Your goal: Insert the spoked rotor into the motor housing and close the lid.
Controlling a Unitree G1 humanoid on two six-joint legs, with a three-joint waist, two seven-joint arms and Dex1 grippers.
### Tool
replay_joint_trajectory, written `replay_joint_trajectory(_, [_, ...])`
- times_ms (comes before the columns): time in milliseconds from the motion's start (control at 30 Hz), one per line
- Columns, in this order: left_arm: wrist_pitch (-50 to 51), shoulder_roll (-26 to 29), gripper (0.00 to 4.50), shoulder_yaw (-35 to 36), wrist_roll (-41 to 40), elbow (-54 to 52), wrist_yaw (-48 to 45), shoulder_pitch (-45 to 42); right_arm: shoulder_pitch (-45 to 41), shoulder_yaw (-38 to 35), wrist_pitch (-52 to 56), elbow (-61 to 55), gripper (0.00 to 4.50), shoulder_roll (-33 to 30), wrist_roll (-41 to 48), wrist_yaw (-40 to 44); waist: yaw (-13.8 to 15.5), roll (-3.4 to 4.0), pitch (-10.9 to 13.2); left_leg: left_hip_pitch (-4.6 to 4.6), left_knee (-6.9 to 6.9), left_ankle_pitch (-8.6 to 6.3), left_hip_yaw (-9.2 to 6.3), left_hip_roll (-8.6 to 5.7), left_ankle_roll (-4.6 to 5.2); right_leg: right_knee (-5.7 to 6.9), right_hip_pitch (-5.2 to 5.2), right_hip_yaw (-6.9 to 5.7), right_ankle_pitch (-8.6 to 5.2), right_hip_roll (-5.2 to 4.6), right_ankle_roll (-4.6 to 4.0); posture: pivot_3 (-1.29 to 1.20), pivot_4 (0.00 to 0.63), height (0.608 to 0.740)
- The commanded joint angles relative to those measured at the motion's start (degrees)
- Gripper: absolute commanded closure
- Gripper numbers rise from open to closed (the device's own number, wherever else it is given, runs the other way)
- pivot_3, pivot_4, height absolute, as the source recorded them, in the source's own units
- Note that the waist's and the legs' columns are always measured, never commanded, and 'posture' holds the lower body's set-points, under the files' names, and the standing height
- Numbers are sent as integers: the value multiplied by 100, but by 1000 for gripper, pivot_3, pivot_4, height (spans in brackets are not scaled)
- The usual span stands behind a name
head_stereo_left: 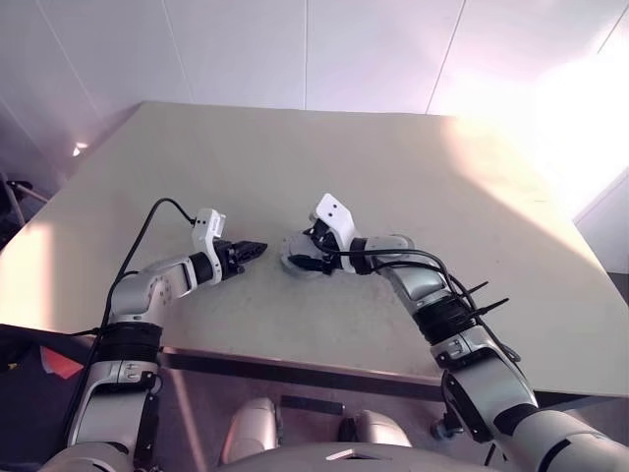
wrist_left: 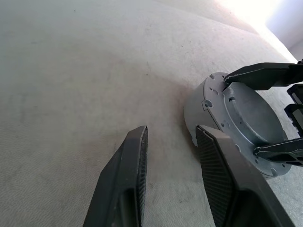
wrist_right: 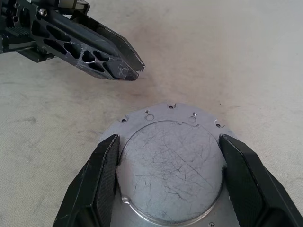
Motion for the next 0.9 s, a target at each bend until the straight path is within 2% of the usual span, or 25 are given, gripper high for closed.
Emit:
replay_joint_trajectory(33, [-39, 49, 2760, 37, -42, -198, -10, -71, 90, -4, 106, 25, 1280, -114, -72, -5, 0, 0, 0, 0, 0, 0, 0, 0, 0, 0, 0, 0, 0, 0, 0, 0, 0, 740])
replay_joint_trajectory(200, [56, -49, 2760, 100, -171, -202, 8, -149, 83, 43, 95, 153, 1280, -62, -101, -34, 0, 0, 0, 0, 0, 0, 0, 0, 0, 0, 0, 0, 0, 0, 0, 0, 0, 740])
replay_joint_trajectory(400, [561, -464, 2760, 324, -699, -185, 129, -350, 67, 61, 95, 206, 1280, -68, -112, -34, 3, -2, -1, 5, 0, 0, 0, 0, -1, 0, 6, 0, 0, -1, 0, 0, 0, 740])
replay_joint_trajectory(500, [710, -705, 3348, 518, -892, 16, 308, -527, 58, 55, 85, 226, 1280, -69, -117, -44, 3, -3, -2, 6, 0, 1, 0, 0, -1, 0, 7, 0, 0, -1, 0, 0, 0, 740])
replay_joint_trajectory(600, [694, -777, 4348, 457, -832, 206, 335, -647, 57, 54, 82, 232, 1280, -72, -123, -62, -2, -3, -2, 7, 0, 1, 0, 0, -1, 0, 7, 0, 0, 0, 0, 0, 0, 740])
replay_joint_trajectory(900, [802, -914, 4433, -3, -442, 988, 313, -862, 60, 20, 85, 218, 1280, -66, -118, -138, 7, -4, -4, 11, 0, 1, 0, 0, 0, -2, 12, 0, 0, 0, 1, 0, 0, 740])
